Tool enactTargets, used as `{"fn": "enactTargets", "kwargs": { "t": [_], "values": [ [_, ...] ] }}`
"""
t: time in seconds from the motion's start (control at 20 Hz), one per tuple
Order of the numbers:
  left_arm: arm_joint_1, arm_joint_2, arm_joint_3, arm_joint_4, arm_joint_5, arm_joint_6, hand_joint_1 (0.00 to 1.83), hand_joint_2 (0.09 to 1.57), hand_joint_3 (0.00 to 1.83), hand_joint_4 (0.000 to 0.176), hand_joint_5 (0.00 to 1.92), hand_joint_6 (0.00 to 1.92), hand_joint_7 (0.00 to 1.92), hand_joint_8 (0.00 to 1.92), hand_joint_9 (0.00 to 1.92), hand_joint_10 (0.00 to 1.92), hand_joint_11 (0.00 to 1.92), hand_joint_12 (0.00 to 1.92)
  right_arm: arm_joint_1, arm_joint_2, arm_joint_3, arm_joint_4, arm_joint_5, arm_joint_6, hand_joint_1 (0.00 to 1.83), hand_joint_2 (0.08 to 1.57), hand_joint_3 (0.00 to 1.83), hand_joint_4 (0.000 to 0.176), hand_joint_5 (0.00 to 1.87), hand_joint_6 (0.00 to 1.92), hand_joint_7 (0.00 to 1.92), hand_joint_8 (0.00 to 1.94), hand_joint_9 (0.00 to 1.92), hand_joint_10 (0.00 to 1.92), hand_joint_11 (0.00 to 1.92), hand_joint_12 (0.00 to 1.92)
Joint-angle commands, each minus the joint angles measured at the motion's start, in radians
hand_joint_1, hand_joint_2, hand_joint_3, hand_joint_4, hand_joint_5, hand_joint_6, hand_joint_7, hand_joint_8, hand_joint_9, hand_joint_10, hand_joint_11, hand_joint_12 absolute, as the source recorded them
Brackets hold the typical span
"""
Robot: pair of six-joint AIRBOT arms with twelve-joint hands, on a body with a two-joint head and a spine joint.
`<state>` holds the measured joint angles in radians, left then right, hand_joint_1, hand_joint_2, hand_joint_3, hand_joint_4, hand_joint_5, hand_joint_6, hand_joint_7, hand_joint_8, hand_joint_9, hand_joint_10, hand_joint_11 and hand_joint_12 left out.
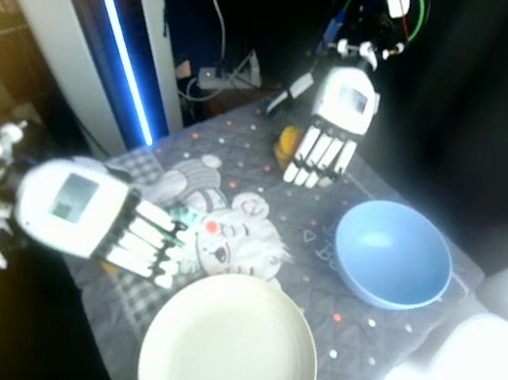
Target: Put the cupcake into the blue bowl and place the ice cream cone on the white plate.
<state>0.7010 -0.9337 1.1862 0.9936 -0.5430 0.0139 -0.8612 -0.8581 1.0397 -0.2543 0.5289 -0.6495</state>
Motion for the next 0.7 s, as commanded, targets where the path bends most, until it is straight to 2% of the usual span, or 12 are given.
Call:
{"fn": "enactTargets", "kwargs": {
  "t": [0.0,0.1,0.15,0.2,0.25,0.3,0.35,0.4,0.45,0.5,0.6,0.65],
  "values": [
    [-0.015,-0.009,0.004,-0.041,-0.060,-0.006,0.88,0.75,0.00,0.000,0.42,0.00,0.56,0.00,0.59,0.01,0.15,1.09,0.015,-0.008,0.010,0.026,0.090,0.008,0.67,0.65,0.00,0.000,0.42,0.00,0.64,0.00,0.61,0.00,0.28,0.59],
    [-0.015,-0.011,0.004,-0.041,-0.059,-0.005,1.01,0.82,0.00,0.000,0.48,0.01,0.59,0.00,0.64,0.01,0.26,1.08,0.015,-0.026,0.031,0.040,0.083,0.009,0.75,0.76,0.00,0.000,0.51,0.00,0.71,0.00,0.72,0.00,0.49,0.53],
    [-0.015,-0.013,0.006,-0.041,-0.058,-0.005,1.20,0.90,0.01,0.000,0.63,0.03,0.67,0.01,0.76,0.04,0.45,1.02,0.015,-0.032,0.038,0.048,0.082,0.009,0.82,0.87,0.01,0.000,0.61,0.01,0.79,0.01,0.82,0.02,0.64,0.56],
    [-0.015,-0.014,0.007,-0.041,-0.058,-0.005,1.35,0.93,0.00,0.000,0.75,0.03,0.76,0.02,0.85,0.04,0.55,0.93,0.015,-0.035,0.045,0.058,0.082,0.009,0.88,0.94,0.01,0.000,0.69,0.01,0.83,0.01,0.88,0.01,0.73,0.60],
    [-0.014,-0.016,0.010,-0.041,-0.058,-0.005,1.38,1.06,0.00,0.000,0.92,0.84,0.95,0.64,1.01,0.79,0.78,0.84,0.015,-0.041,0.053,0.067,0.082,0.009,1.00,1.00,0.00,0.000,0.80,0.01,0.93,0.01,0.99,0.02,0.82,0.68],
    [-0.014,-0.018,0.012,-0.041,-0.059,-0.006,1.38,1.10,0.00,0.000,0.90,1.06,0.94,0.84,1.02,1.01,0.85,0.89,0.016,-0.046,0.059,0.068,0.082,0.009,1.05,1.02,0.00,0.000,0.87,0.00,0.97,0.00,1.05,0.01,0.82,0.78],
    [-0.013,-0.020,0.014,-0.042,-0.059,-0.006,1.38,1.09,0.00,0.000,0.95,1.06,1.01,0.75,0.99,1.06,0.82,0.97,0.018,-0.050,0.063,0.068,0.082,0.009,1.15,1.09,0.00,0.000,1.01,0.68,1.03,0.01,1.14,0.00,0.83,0.88],
    [-0.012,-0.022,0.015,-0.043,-0.059,-0.006,1.38,1.10,0.00,0.000,0.97,1.08,1.03,0.72,0.95,1.10,0.78,1.04,0.018,-0.052,0.066,0.069,0.082,0.009,1.24,1.07,0.00,0.000,0.97,0.89,1.22,0.44,1.29,0.02,0.94,0.95],
    [-0.012,-0.023,0.015,-0.043,-0.059,-0.006,1.37,1.10,0.00,0.000,0.95,1.13,1.00,0.72,0.96,1.10,0.79,1.07,0.018,-0.054,0.069,0.071,0.082,0.008,1.28,1.06,0.00,0.000,0.98,0.83,1.25,0.62,1.45,0.05,1.11,0.92],
    [-0.011,-0.024,0.015,-0.046,-0.060,-0.006,1.37,1.10,0.00,0.000,0.95,1.13,1.00,0.72,0.95,1.11,0.80,1.08,0.018,-0.056,0.073,0.076,0.082,0.008,1.29,1.06,0.00,0.000,0.97,0.82,1.26,0.66,1.53,0.05,1.20,0.87],
    [-0.006,-0.028,0.017,-0.053,-0.065,-0.006,1.38,1.10,0.00,0.000,0.95,1.12,0.99,0.71,0.99,1.09,0.84,1.08,0.018,-0.061,0.077,0.080,0.082,0.008,1.29,1.05,0.00,0.000,0.99,0.79,1.28,0.64,1.60,0.05,1.29,0.84],
    [-0.004,-0.030,0.018,-0.058,-0.067,-0.006,1.38,1.10,0.00,0.000,0.95,1.12,1.00,0.70,0.97,1.10,0.83,1.07,0.018,-0.063,0.079,0.080,0.082,0.008,1.29,1.05,0.00,0.000,0.99,0.78,1.28,0.64,1.60,0.04,1.27,0.88]
  ]
}}
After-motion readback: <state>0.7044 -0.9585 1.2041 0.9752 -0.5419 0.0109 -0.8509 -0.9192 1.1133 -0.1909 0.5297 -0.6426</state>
